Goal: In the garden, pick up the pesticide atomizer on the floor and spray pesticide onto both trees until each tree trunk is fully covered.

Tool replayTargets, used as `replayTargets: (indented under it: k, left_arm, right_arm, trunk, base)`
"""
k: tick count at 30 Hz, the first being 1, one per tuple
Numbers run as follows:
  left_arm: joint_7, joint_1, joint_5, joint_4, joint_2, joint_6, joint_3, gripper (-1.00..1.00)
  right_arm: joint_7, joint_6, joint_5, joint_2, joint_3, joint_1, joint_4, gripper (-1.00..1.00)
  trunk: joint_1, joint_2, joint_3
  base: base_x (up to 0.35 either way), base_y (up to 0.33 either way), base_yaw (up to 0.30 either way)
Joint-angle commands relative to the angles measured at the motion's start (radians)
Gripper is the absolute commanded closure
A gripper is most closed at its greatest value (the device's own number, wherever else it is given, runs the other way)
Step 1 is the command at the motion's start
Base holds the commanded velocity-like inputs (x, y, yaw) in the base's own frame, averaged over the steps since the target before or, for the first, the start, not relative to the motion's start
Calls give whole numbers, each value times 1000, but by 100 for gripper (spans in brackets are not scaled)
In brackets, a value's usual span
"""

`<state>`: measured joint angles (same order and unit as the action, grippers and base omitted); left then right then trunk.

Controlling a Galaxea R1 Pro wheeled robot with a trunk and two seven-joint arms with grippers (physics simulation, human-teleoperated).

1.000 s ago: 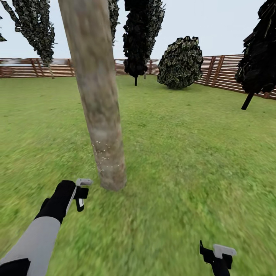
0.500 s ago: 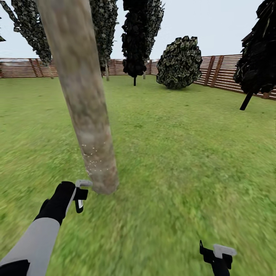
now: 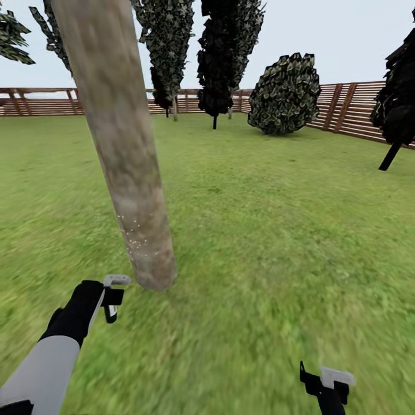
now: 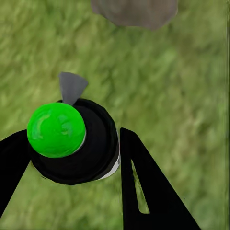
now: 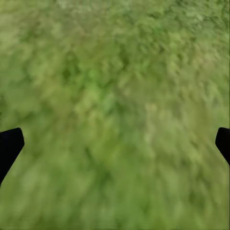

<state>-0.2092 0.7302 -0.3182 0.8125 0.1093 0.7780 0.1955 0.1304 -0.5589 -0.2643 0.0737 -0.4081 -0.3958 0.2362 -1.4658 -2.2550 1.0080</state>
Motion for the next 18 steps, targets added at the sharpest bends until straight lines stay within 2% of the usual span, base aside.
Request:
replayTargets:
  k: [1,4,6,9,18]
  left_arm:
    - [0,0,-3,0,-4,-5,1,100]
    - [1,0,-4,0,-7,-16,2,100]
    - [1,-2,-6,-1,-5,-19,28,100]
    - [2,-3,-7,-17,-5,-21,39,100]
    - [1,-3,-5,-36,-6,-22,41,100]
  right_arm:
    - [0,0,-1,0,0,0,0,-100]
    - [0,0,-1,0,0,0,0,-100]
    - [0,0,-1,-1,0,0,0,-100]
    - [0,0,-1,0,0,0,0,-100]
    - [0,0,-1,2,0,0,0,-100]
  trunk:
    - [0,0,0]
    - [0,0,0]
    - [0,0,0]
    - [0,0,0]
    - [0,0,0]
  base:
    - [133,-275,278]
    - [143,-272,279]
    - [147,-271,278]
    - [145,-271,276]
    - [69,-272,27]
